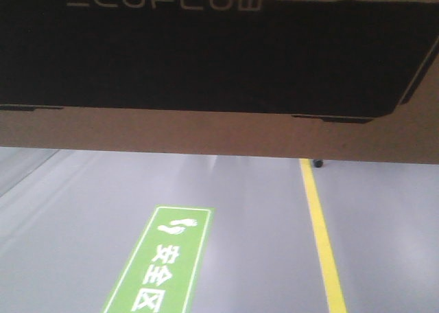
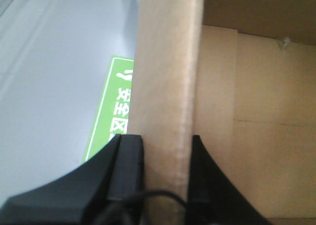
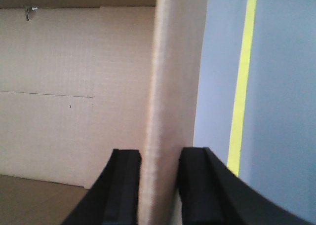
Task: Grab box from left shelf to table start
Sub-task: 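Keep holding the box with both grippers while driving onward, then drive up to the white table holding the box above its top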
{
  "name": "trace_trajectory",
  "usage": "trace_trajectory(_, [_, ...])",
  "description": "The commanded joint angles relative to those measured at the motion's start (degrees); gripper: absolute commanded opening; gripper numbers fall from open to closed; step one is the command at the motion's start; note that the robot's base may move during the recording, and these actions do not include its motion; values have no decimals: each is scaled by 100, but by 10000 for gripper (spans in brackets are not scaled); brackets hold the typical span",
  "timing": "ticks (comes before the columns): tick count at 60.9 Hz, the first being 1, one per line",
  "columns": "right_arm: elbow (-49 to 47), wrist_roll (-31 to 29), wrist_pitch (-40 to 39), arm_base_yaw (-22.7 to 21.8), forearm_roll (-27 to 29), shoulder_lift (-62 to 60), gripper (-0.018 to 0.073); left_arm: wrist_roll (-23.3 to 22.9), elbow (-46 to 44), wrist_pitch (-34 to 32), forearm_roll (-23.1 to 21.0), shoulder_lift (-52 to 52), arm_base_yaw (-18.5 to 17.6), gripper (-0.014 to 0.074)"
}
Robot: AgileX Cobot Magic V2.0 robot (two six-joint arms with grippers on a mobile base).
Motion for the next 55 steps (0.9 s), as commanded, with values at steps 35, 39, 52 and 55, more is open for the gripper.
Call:
trace_trajectory(35, [-167,-55,-522,-52,-427,12,18,-221,-268,-1090,11,-87,-34,-85])
trace_trajectory(39, [-167,-55,-522,-52,-427,12,18,-221,-268,-1080,-4,-87,-34,-85])
trace_trajectory(52, [-167,-55,-522,-52,-427,12,18,-221,-268,-1090,-4,-87,-34,-85])
trace_trajectory(55, [-167,-55,-522,-52,-427,12,18,-221,-268,-1090,-4,-87,-34,-85])
